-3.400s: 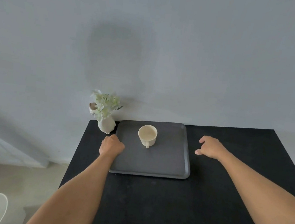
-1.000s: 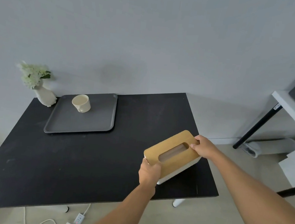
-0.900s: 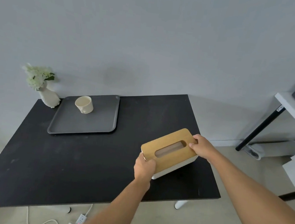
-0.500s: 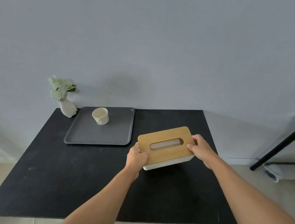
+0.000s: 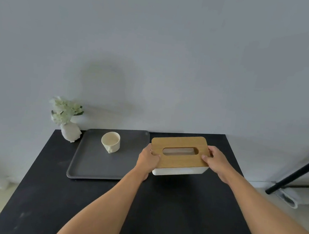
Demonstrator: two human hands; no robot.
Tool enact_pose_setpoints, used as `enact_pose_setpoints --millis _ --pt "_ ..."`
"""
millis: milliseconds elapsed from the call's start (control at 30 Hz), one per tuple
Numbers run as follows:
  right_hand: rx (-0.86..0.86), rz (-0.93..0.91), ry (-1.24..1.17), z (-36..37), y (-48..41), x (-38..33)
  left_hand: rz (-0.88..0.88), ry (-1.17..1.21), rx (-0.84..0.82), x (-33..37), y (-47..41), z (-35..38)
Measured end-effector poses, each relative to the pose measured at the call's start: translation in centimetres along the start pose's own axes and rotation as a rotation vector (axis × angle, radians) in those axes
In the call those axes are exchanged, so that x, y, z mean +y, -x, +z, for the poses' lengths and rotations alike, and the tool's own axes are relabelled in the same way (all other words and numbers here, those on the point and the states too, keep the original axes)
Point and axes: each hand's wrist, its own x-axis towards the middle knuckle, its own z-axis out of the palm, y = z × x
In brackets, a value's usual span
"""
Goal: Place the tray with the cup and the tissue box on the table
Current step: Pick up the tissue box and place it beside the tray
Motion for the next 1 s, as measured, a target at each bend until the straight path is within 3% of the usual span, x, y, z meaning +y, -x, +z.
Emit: enact_pose_setpoints --millis 267,1000 --pt "-0.034 -0.001 0.013 1.4 -5.7 -2.2 -0.011 -0.120 0.014 2.2 -5.6 -1.7" --pt "-0.068 0.015 0.015 1.5 -17.0 -2.4 -0.081 -0.074 0.012 4.2 -16.2 -0.2"
